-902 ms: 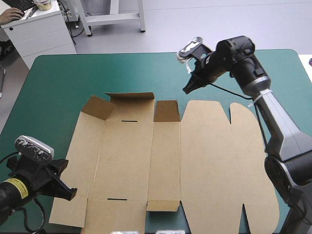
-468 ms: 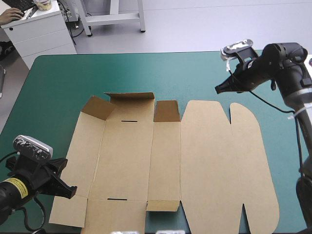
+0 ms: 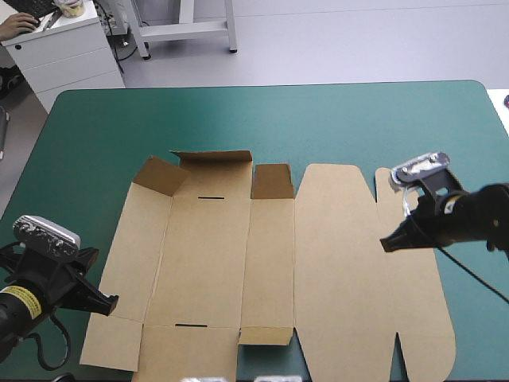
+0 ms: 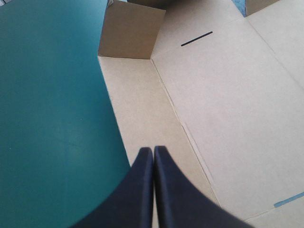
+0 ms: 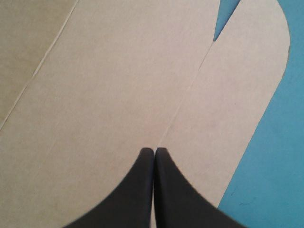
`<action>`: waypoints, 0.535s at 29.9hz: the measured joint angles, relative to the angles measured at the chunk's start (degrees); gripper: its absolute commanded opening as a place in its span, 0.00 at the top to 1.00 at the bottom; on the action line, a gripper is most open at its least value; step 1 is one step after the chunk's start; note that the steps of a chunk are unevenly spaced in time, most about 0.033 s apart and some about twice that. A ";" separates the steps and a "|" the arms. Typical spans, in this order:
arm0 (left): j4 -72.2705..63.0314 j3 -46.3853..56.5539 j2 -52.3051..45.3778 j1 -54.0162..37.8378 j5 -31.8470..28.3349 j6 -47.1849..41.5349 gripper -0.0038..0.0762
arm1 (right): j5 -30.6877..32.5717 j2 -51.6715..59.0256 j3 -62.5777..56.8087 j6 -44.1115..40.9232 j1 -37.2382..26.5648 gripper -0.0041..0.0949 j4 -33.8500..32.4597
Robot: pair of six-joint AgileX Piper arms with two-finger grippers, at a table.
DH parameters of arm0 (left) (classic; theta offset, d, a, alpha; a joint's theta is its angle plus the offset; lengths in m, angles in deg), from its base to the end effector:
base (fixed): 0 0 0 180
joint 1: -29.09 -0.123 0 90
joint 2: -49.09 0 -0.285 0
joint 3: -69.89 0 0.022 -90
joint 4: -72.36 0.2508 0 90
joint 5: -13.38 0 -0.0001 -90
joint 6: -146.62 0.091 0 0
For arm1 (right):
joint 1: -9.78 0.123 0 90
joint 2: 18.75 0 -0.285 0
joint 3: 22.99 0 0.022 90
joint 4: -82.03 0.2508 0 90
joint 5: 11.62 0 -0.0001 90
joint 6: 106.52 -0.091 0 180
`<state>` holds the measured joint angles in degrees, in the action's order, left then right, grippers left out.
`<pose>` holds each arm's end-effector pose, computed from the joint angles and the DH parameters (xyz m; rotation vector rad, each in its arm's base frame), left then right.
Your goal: Fold the box
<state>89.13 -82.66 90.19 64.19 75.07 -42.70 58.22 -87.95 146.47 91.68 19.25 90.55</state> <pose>0.0777 -0.0264 0.3669 0.5183 2.1678 -0.0560 0.1828 0.0433 0.3781 -0.6044 2.5267 0.1455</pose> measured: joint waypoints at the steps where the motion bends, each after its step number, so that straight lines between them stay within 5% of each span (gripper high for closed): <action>1: 0.44 0.00 0.00 0.00 0.00 0.00 0.96 | -0.07 1.96 -1.53 -0.21 0.00 0.98 0.00; 16: 4.99 -1.75 14.51 0.00 -0.62 -8.13 0.93 | 0.81 29.01 -16.33 -5.23 -0.18 0.98 0.02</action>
<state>94.12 -84.41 104.70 64.19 74.45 -50.84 59.03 -58.94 130.14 86.45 19.07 90.57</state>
